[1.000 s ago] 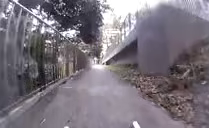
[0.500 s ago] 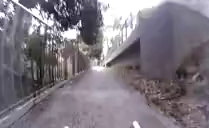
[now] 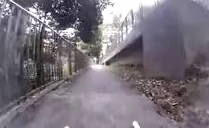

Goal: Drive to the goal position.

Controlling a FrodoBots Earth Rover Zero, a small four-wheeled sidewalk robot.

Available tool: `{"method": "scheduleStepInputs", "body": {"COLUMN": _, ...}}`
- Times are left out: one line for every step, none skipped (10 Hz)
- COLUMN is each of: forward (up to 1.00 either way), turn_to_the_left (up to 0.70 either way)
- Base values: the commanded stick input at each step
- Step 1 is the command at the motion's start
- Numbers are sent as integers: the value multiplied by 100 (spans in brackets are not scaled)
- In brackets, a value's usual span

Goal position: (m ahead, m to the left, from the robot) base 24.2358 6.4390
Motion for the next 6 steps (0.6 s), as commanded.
{"method": "scheduleStepInputs", "body": {"forward": 70, "turn_to_the_left": -11}}
{"method": "scheduleStepInputs", "body": {"forward": 70, "turn_to_the_left": -11}}
{"method": "scheduleStepInputs", "body": {"forward": 70, "turn_to_the_left": -11}}
{"method": "scheduleStepInputs", "body": {"forward": 70, "turn_to_the_left": -11}}
{"method": "scheduleStepInputs", "body": {"forward": 70, "turn_to_the_left": -11}}
{"method": "scheduleStepInputs", "body": {"forward": 70, "turn_to_the_left": -8}}
